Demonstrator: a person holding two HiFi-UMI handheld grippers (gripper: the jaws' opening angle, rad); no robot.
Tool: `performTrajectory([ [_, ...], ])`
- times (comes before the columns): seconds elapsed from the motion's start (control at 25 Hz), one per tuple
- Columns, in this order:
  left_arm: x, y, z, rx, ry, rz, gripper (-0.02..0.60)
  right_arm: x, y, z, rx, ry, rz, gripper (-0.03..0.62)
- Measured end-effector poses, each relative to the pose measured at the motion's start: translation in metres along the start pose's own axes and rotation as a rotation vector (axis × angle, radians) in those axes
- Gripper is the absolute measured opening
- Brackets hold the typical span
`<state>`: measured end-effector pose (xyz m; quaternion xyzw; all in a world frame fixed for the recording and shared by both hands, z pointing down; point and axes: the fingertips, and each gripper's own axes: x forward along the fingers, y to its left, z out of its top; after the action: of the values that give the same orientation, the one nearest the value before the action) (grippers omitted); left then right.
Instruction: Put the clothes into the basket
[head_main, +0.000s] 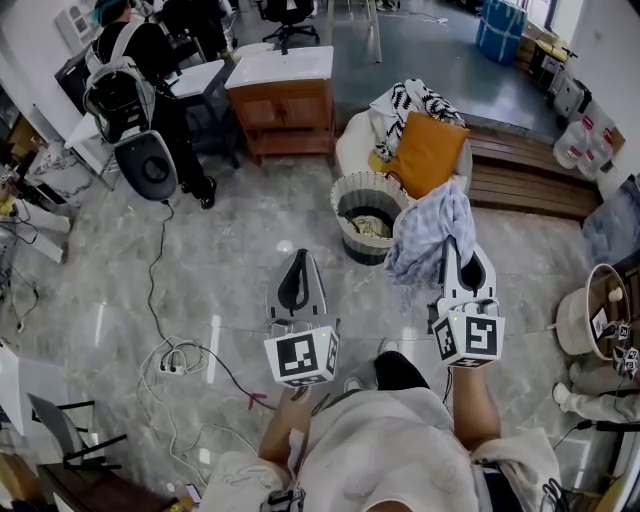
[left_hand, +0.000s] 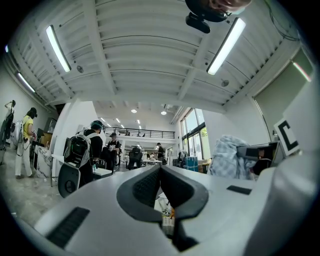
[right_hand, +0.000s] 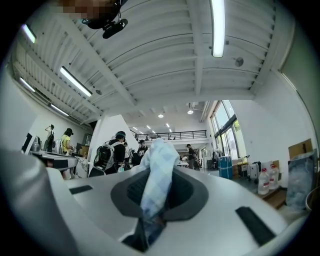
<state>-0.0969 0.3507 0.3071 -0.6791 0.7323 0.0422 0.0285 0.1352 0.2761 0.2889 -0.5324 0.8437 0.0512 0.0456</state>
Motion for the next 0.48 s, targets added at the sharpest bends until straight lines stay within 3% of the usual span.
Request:
performTrajectory([
  [0.48, 0.058, 0.020, -0.013, 0.019, 0.016, 0.017, 0.005, 0.055, -0.004, -0.022, -0.008, 0.001, 0.001, 0.028],
])
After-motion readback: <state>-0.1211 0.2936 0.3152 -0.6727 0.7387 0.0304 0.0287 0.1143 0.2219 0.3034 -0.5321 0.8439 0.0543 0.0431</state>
